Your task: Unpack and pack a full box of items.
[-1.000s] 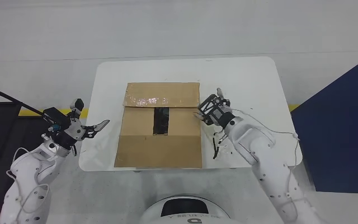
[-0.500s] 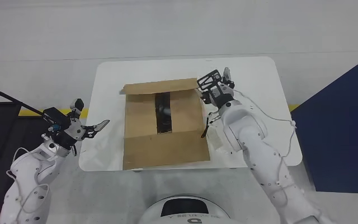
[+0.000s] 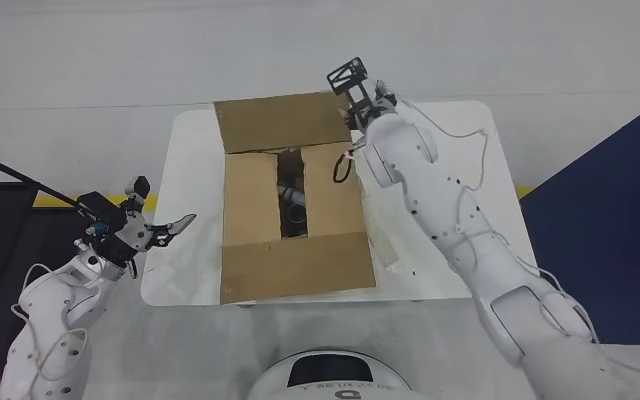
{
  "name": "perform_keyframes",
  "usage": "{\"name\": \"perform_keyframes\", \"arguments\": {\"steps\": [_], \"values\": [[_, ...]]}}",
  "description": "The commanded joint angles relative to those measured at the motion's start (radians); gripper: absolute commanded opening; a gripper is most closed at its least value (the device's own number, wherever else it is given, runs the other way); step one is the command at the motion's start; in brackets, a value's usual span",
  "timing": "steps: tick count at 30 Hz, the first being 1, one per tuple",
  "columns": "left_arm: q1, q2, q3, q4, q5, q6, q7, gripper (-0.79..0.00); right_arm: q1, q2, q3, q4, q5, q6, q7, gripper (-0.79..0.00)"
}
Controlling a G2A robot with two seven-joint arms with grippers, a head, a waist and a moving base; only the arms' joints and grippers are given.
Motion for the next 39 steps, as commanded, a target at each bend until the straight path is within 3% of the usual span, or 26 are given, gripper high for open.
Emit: {"name": "perform_keyframes", "arguments": {"steps": [1, 5, 9, 11, 12, 17, 22, 23, 30, 39], "values": [[0.0, 0.0, 0.0, 0.0, 0.0, 0.0, 0.0, 0.0, 0.057, -0.023, -0.035, 0.11, 0.055, -0.031, 0.026, -0.074], [0.0, 0.0, 0.0, 0.0, 0.0, 0.0, 0.0, 0.0, 0.099, -0.053, -0.063, 0.211, 0.092, -0.024, -0.016, -0.108], [0.0, 0.0, 0.0, 0.0, 0.0, 0.0, 0.0, 0.0, 0.038, -0.039, 0.02, 0.141, 0.164, -0.043, -0.14, -0.092], [-0.005, 0.0, 0.004, -0.029, 0.022, 0.019, -0.019, 0.0, -0.054, -0.011, 0.105, 0.04, 0.197, -0.096, -0.206, -0.071], [-0.008, 0.001, 0.008, -0.059, 0.045, 0.032, -0.037, 0.0, -0.115, 0.007, 0.159, -0.024, 0.204, -0.129, -0.236, -0.105], [-0.036, 0.004, 0.059, -0.209, 0.135, 0.054, -0.152, 0.0, -0.479, 0.088, 0.452, -0.322, 0.218, -0.307, -0.328, -0.108], [-0.099, 0.008, 0.158, -0.311, 0.242, 0.041, -0.328, 0.0, -0.704, 0.123, 0.623, -0.413, 0.223, -0.416, -0.368, -0.052], [-0.119, 0.009, 0.186, -0.321, 0.268, 0.038, -0.376, 0.0, -0.724, 0.125, 0.633, -0.416, 0.211, -0.414, -0.367, -0.006], [-0.277, 0.0, 0.419, -0.301, 0.407, 0.054, -0.569, 0.0, -0.758, 0.13, 0.6, -0.392, 0.184, -0.458, -0.362, 0.0], [-0.425, -0.028, 0.672, -0.164, 0.521, 0.109, -0.711, 0.0, -0.769, 0.131, 0.539, -0.415, 0.14, -0.468, -0.36, 0.0]]}}
